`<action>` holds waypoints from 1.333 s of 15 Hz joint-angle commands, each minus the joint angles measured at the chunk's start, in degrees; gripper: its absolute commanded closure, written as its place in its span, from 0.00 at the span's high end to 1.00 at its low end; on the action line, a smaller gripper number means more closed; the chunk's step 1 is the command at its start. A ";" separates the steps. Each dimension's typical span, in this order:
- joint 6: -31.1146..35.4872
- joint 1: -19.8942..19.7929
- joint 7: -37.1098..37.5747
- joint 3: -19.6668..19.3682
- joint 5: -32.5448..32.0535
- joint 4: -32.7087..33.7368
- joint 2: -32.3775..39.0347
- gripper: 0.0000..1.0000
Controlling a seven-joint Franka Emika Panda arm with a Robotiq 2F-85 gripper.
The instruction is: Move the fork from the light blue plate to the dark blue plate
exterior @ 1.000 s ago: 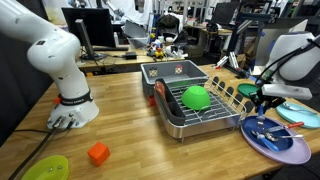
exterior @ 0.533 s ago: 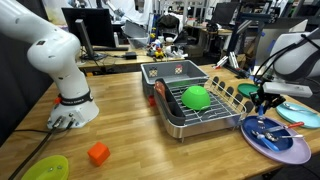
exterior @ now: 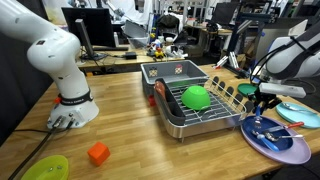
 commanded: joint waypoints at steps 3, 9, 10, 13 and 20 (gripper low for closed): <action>-1.38 -0.42 -1.52 0.27 1.33 2.28 2.72 0.07; -1.01 -0.73 -1.58 0.34 1.91 1.88 2.57 0.63; -0.92 -0.96 -1.92 0.43 2.13 1.65 2.23 0.69; 1.00 -1.93 -2.62 0.61 3.70 -0.42 -0.10 0.90; 2.14 -2.97 -3.51 0.10 7.50 -3.05 -3.94 1.00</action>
